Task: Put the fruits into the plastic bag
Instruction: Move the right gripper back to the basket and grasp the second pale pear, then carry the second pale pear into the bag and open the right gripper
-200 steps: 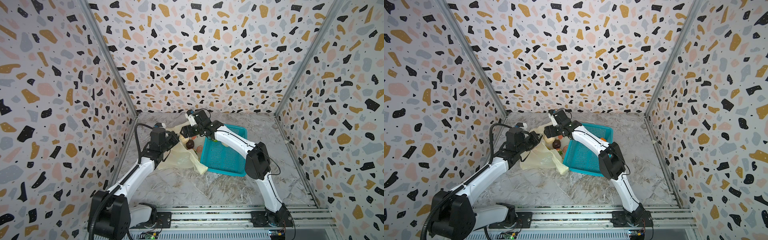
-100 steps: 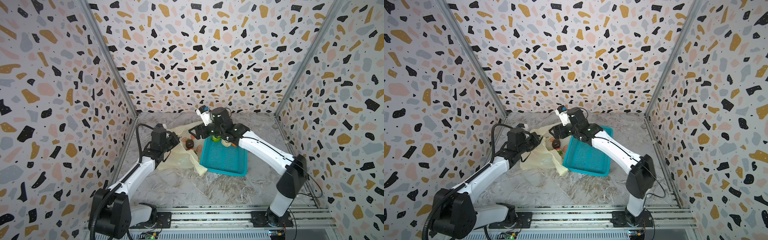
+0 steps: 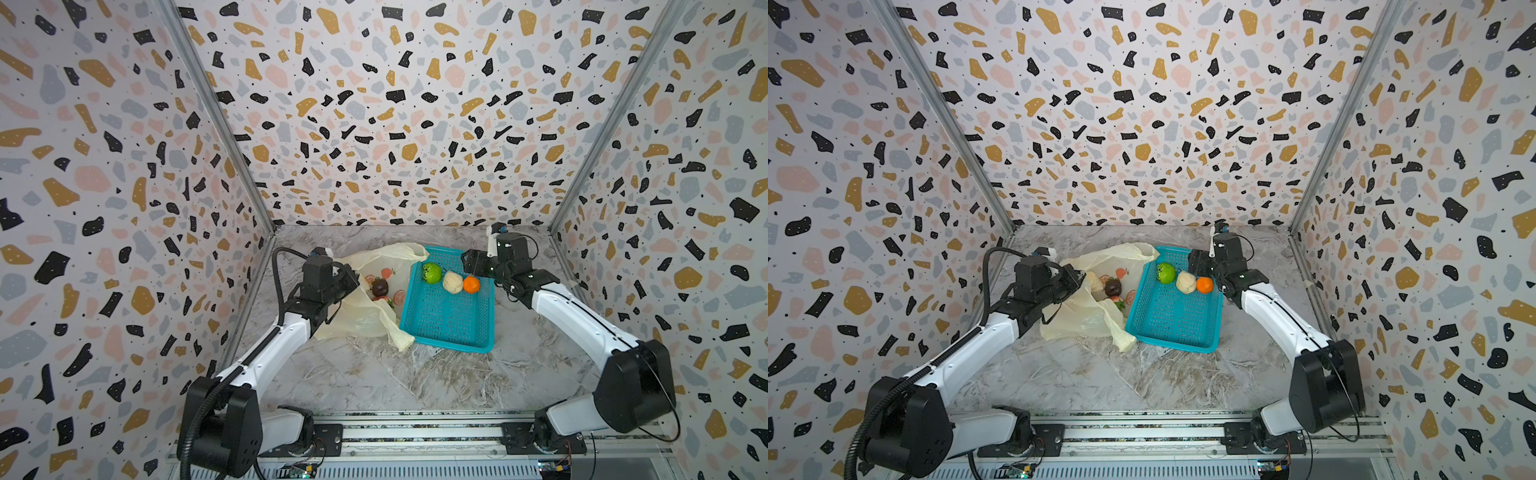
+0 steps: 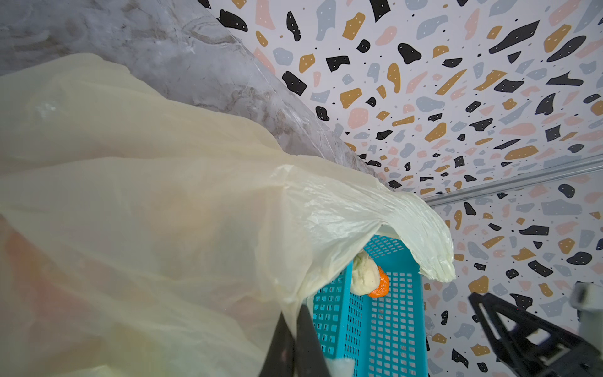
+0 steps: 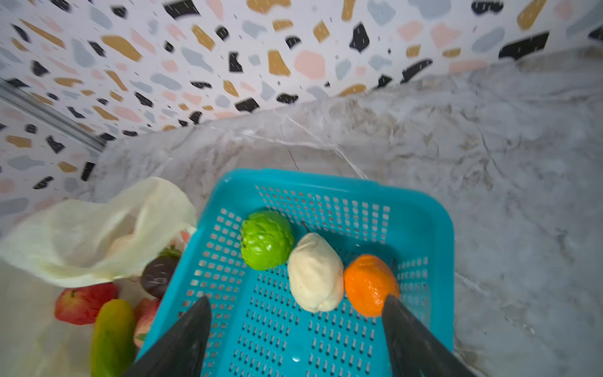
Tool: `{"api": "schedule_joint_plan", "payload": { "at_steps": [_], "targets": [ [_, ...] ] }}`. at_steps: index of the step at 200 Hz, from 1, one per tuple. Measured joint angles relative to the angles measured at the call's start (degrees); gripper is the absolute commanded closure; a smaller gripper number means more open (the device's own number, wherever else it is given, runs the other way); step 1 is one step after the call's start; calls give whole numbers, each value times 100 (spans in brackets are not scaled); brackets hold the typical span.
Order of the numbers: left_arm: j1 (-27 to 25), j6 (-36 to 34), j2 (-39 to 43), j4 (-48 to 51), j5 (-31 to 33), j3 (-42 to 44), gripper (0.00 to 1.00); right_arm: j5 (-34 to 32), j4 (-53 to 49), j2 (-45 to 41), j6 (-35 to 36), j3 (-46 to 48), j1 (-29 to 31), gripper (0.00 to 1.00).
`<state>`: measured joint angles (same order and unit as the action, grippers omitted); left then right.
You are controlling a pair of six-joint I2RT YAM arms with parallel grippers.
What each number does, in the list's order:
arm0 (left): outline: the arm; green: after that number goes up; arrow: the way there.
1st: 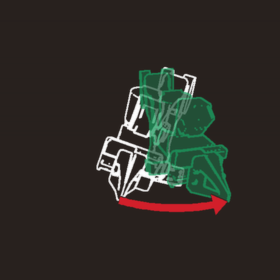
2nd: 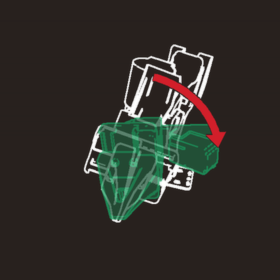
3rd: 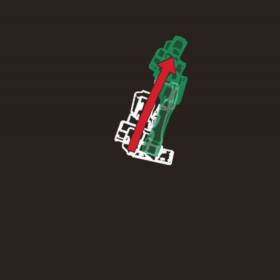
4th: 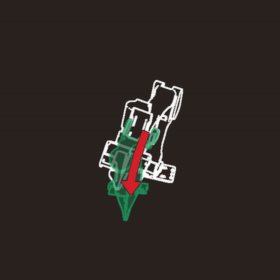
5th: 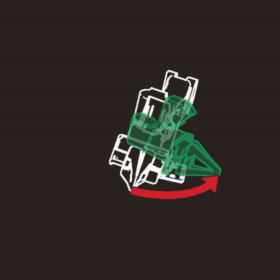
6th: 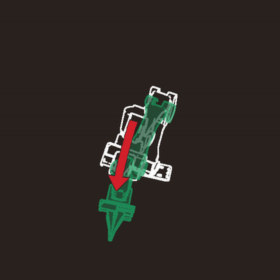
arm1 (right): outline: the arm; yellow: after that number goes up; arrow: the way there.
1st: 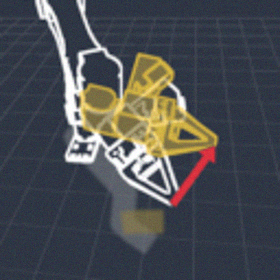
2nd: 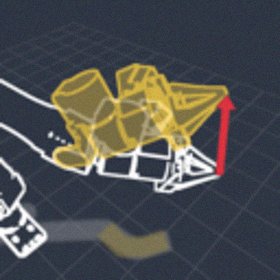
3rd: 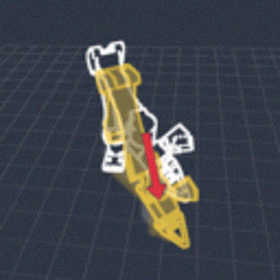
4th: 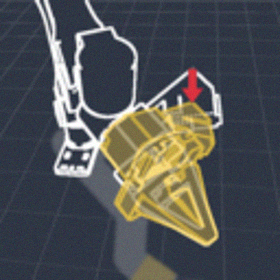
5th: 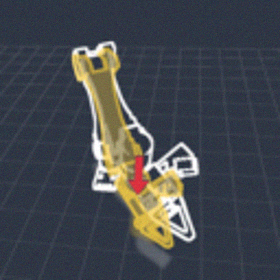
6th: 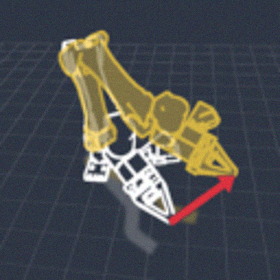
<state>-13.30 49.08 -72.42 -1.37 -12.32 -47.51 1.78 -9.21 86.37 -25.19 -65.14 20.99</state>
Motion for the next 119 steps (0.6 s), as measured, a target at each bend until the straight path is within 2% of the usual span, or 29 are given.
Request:
{"api": "schedule_joint_plan", "payload": {
  "at_steps": [39,119],
  "targets": [
    [0,0,-33,0,-2,0,100,72,-520,1049,195,-566,28,18],
    [0,-4,-74,31,-22,0,100,0,-1014,2535,734,-1784,129,20]
  ]
}}
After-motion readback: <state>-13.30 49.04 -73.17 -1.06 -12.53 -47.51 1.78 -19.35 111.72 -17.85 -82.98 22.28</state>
